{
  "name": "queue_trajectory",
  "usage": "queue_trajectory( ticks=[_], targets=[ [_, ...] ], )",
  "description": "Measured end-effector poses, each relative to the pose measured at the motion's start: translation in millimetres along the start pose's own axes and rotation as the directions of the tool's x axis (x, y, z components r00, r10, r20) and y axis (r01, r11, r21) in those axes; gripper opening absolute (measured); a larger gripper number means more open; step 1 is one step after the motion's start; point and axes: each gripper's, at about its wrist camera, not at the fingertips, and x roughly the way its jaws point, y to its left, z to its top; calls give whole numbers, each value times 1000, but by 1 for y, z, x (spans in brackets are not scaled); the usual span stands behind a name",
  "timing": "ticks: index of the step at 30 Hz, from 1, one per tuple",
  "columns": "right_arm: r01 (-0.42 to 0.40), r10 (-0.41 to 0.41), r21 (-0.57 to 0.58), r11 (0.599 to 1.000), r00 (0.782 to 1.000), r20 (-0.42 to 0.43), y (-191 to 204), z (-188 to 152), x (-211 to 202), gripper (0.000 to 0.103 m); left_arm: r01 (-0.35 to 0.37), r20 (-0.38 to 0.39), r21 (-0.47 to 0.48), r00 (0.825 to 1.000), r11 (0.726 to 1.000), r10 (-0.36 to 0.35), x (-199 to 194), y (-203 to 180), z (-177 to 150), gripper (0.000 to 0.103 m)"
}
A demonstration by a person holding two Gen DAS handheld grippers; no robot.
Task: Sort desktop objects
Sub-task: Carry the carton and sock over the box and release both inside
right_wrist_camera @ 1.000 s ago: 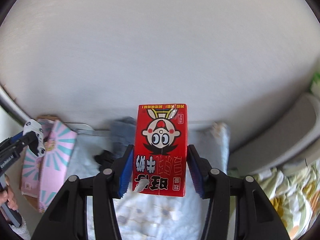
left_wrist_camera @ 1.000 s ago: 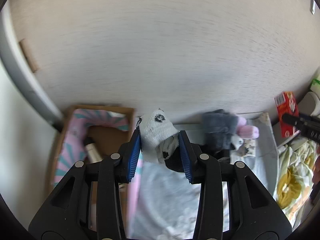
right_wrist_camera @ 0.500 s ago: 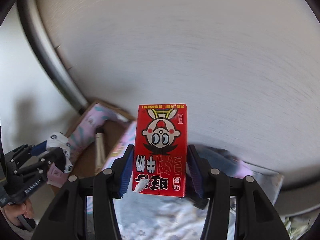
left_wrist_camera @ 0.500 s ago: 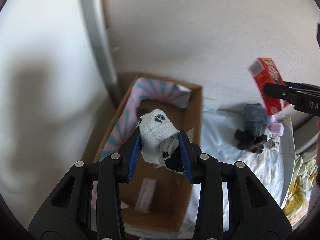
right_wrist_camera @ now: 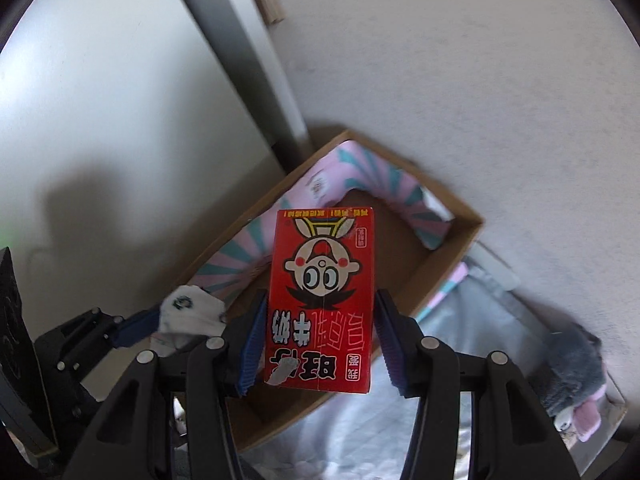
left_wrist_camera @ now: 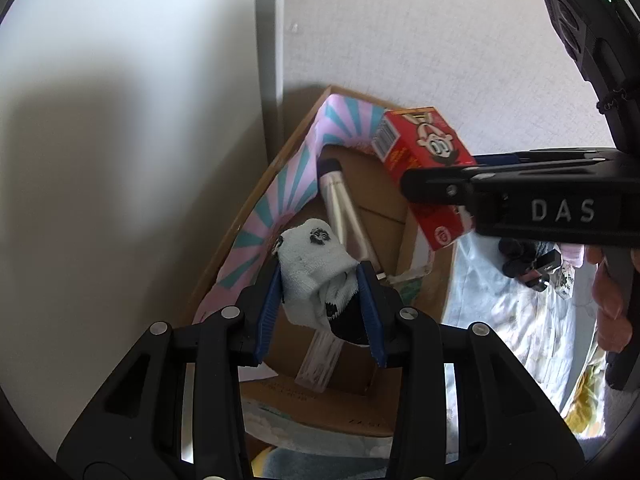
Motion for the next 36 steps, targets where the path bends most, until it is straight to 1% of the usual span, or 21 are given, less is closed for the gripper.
queue_trajectory(
  ticks=[5, 6, 12, 15, 16, 18, 19, 20, 21, 22, 23, 24, 26, 28, 29, 36],
  targets=[
    [-7, 6, -38, 999, 999, -33, 16, 1, 18, 48, -2, -13, -26, 1000, 1000, 2, 4, 8, -4, 34],
    [-9, 7, -41, 999, 999, -37, 20, 6, 21, 48, -1, -15, -31, 1000, 1000, 1, 5, 10, -4, 34],
    [1, -4, -57, 998, 999, -44, 26, 16, 26, 48, 2, -19, -42, 1000, 999, -3, 8, 10, -5, 34],
    [3, -6, -59, 998, 999, -45, 28, 14, 25, 48, 9, -22, -43, 1000, 999, -10, 11, 9, -4, 35],
    [3, -6, -60, 998, 999, -45, 28, 15, 25, 48, 22, -18, -48, 1000, 999, -23, 11, 9, -3, 39],
    [9, -12, -61, 998, 999, -47, 28, 16, 26, 48, 64, -35, -63, 997, 996, -67, 11, 8, -1, 65],
    [13, -15, -60, 998, 999, -43, 28, 17, 26, 49, 68, -42, -71, 997, 995, -71, 11, 7, 0, 92],
    [11, -13, -61, 998, 999, -36, 28, 18, 25, 49, 59, -31, -73, 998, 996, -61, 9, 6, 0, 103],
    [3, -5, -62, 998, 1000, -30, 28, 18, 26, 54, 49, -5, -69, 999, 996, -49, 5, 4, 0, 103],
    [-3, 2, -58, 998, 1000, -30, 27, 19, 25, 68, 45, 7, -58, 999, 997, -44, 2, 2, 1, 103],
    [3, -5, -53, 999, 999, -37, 26, 19, 24, 76, 42, 4, -46, 999, 998, -41, 1, 1, 2, 103],
    [12, -13, -51, 999, 999, -33, 26, 19, 24, 87, 27, -2, -33, 1000, 999, -27, 1, -2, 3, 103],
    [34, -34, -44, 998, 999, 2, 23, 18, 19, 89, -6, -3, -13, 1000, 1000, 5, 2, -5, 4, 103],
    [48, -47, -30, 998, 998, 28, 18, 18, 16, 100, -15, -6, -7, 1000, 1000, 15, 1, -6, 3, 103],
    [50, -49, -20, 999, 998, 40, 15, 17, 13, 103, -11, -10, -6, 1000, 1000, 11, 1, -7, 3, 103],
    [46, -48, 26, 999, 994, 100, 1, 9, -3, 103, 11, -6, 8, 1000, 1000, -11, -6, -11, 5, 103]
  ],
)
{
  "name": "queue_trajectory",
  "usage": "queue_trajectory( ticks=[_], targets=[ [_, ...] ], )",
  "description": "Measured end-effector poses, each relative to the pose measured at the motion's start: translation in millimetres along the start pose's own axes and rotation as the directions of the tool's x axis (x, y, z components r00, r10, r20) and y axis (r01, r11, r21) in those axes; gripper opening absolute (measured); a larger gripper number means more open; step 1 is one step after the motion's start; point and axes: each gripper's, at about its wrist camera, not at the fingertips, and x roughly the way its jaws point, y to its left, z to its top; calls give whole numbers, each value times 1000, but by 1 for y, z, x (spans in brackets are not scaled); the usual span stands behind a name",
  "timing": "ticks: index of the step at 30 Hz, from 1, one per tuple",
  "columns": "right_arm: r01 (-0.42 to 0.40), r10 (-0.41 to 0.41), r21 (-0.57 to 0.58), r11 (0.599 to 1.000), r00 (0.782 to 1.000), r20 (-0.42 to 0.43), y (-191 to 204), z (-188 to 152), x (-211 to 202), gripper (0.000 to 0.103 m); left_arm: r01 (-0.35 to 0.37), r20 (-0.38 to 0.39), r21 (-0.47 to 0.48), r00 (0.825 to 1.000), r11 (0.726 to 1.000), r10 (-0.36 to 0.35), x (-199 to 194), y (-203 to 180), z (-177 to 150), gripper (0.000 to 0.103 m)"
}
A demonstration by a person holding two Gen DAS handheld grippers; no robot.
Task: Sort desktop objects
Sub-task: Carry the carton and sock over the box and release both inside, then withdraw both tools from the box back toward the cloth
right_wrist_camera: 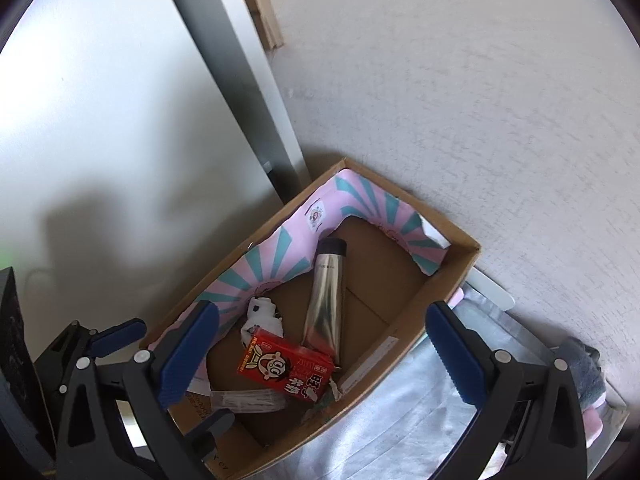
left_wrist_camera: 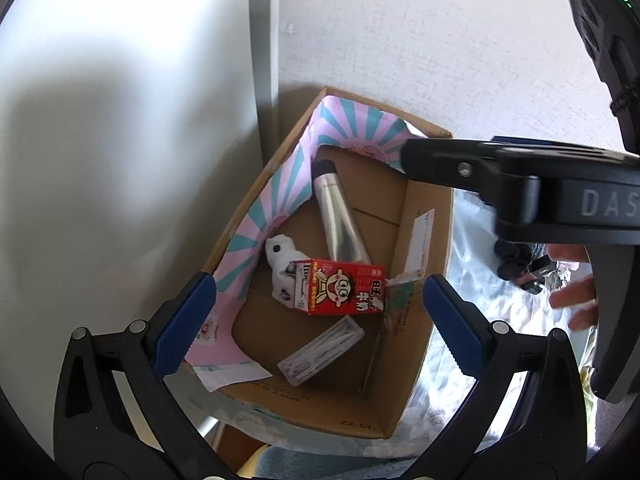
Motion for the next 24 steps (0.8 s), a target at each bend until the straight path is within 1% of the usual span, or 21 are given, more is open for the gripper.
queue_trajectory(
  ticks=[2, 6, 10, 12, 17, 19, 21, 23, 24],
  targets=[
    [-1, 0, 20, 1000, 1000, 10, -5, -2, -6, 103, 4, 2, 12, 1000, 1000, -4, -2, -4, 2, 103],
    [-32, 30, 55, 998, 999, 30, -16, -11, -18, 103, 22, 9, 39, 1000, 999, -22, 0, -15, 7, 103],
    [-68, 66, 61, 996, 997, 39, -23, -24, -36, 103, 58, 13, 85, 998, 995, -59, 0, -31, 10, 103],
    [-65, 63, 65, 996, 997, 33, -29, -31, -48, 103, 77, 19, 106, 997, 991, -80, -1, -40, 12, 103],
    [-10, 3, 85, 996, 997, 81, -54, -60, -88, 103, 134, 30, 163, 990, 978, -140, -8, -64, 19, 103],
    [37, -46, 94, 995, 994, 98, -68, -77, -106, 103, 150, 35, 191, 987, 970, -159, -10, -76, 21, 103],
    [101, -113, 121, 988, 989, 97, -86, -97, -122, 103, 162, 37, 220, 984, 962, -174, -13, -90, 21, 103],
    [208, -221, 170, 963, 973, 64, -111, -123, -138, 103, 179, 32, 246, 981, 953, -193, -12, -104, 20, 103],
    [236, -250, 187, 953, 967, 52, -120, -130, -142, 103, 190, 25, 261, 979, 947, -203, -11, -112, 19, 103]
  ],
)
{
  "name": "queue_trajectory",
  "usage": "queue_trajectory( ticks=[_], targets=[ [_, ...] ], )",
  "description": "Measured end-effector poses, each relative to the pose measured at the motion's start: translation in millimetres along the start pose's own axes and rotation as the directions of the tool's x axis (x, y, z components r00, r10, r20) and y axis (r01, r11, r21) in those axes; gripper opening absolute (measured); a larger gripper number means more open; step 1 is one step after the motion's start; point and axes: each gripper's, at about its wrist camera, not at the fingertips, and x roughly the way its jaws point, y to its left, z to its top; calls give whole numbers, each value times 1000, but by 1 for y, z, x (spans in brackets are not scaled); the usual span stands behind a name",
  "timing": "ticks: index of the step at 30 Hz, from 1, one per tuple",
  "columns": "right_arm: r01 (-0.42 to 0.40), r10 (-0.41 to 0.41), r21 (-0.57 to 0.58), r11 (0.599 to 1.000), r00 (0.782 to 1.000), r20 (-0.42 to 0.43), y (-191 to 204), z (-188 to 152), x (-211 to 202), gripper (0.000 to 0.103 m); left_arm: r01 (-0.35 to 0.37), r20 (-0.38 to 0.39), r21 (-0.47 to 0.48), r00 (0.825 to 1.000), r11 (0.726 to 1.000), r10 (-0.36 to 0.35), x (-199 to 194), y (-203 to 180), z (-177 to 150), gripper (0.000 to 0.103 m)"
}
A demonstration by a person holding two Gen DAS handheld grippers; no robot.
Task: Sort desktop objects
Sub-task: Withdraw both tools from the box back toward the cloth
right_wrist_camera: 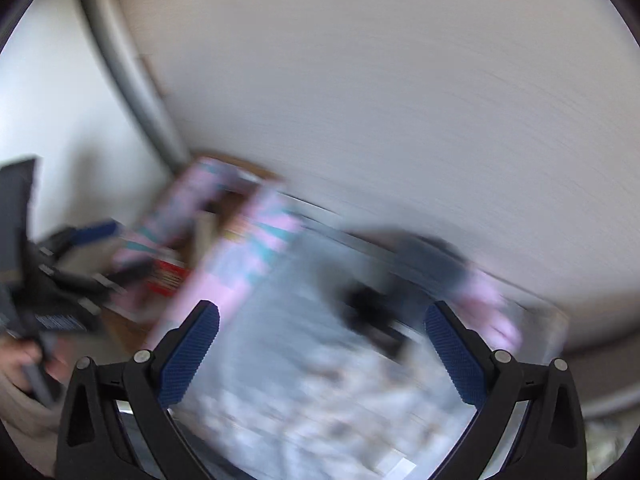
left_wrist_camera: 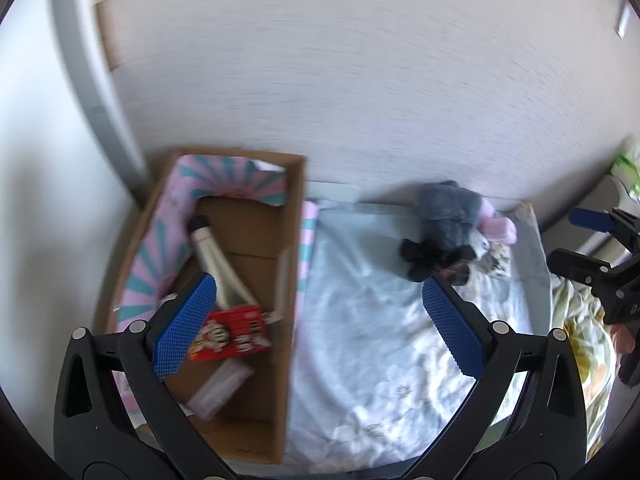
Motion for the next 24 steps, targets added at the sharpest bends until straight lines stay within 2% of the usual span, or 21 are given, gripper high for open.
queue_trajectory(
  ticks=[8, 14, 18, 24],
  targets=[
    [114, -106, 192, 975, 993, -53, -91, -66, -17, 103, 66, -79, 101, 995, 993, -58, 35, -59, -2, 103],
    [166, -142, 227, 960, 983, -115, -117, -104, -10, 103, 57, -111, 182, 993, 982, -37, 70, -92, -8, 103],
    [162, -132, 240, 957, 982, -136, -129, -122, 7, 103, 50, -122, 180, 992, 982, -28, 96, -101, -15, 102],
    [163, -130, 262, 951, 982, -138, -140, -134, 45, 103, 74, -66, 179, 996, 981, -63, 111, -125, -18, 102]
  ],
)
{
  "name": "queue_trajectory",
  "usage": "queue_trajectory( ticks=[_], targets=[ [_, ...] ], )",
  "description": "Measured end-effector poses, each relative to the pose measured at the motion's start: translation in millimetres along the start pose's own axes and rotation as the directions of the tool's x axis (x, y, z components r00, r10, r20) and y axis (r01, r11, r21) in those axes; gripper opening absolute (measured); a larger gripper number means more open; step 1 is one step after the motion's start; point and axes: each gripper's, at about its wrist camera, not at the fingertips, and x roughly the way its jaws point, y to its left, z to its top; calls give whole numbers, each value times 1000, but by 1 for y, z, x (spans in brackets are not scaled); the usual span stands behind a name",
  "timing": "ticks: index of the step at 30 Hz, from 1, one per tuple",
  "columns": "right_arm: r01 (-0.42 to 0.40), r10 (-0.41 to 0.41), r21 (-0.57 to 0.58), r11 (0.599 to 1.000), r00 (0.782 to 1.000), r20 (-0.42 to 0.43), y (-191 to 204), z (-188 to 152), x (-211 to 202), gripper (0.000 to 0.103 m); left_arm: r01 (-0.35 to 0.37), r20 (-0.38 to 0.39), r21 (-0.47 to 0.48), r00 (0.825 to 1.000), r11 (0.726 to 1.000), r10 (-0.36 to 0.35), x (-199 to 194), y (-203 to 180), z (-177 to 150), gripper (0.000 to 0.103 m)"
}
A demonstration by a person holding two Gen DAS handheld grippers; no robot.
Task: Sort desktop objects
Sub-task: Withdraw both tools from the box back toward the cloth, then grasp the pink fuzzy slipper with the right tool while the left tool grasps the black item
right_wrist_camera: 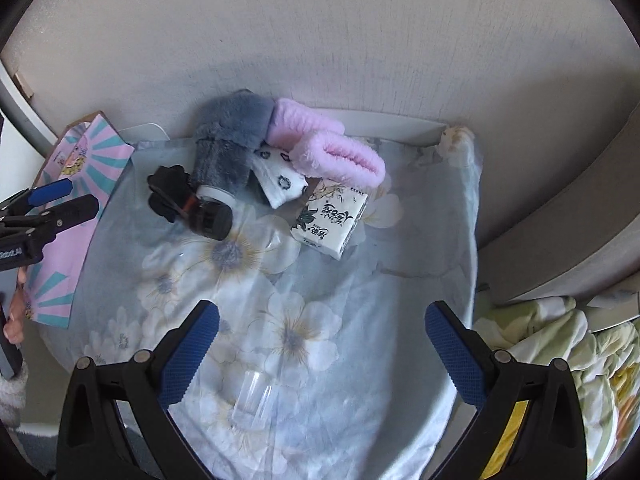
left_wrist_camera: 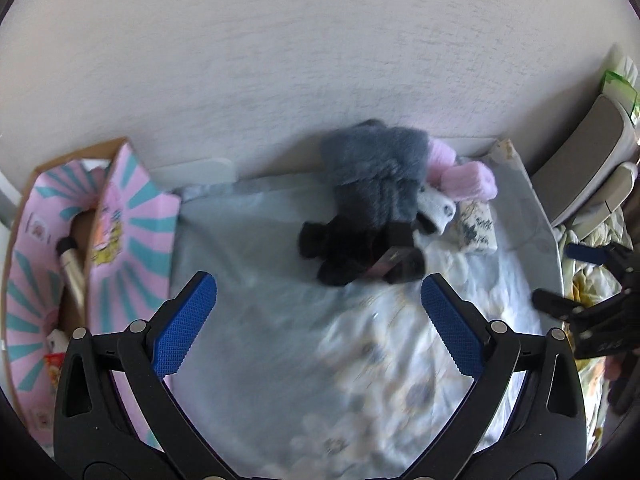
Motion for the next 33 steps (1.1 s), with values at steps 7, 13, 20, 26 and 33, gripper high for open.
queue_trajectory(
  ticks=[7, 13, 20, 26, 33],
  targets=[
    [4, -5, 29, 1000, 1000, 19, -12, 14, 27, 103, -12, 63, 59, 998, 998, 9, 13, -37, 14, 99],
    [-7, 7, 4, 1000, 998, 56, -23, 41, 32, 103, -26, 58, 54, 998, 998, 23, 29, -46, 18, 88],
    [-32, 31, 20, 999, 997, 65, -33, 66, 54, 103, -50, 56, 43, 997, 998, 48, 45, -51, 12, 59],
    [-73, 69, 68, 995, 996, 53, -42, 77, 78, 103, -47, 42, 17, 998, 999, 47, 57, -49, 5, 28],
    [-140, 137, 87, 986, 990, 45, -45, 81, 91, 54, -46, 53, 10, 998, 999, 45, 57, -52, 1, 18]
  ],
)
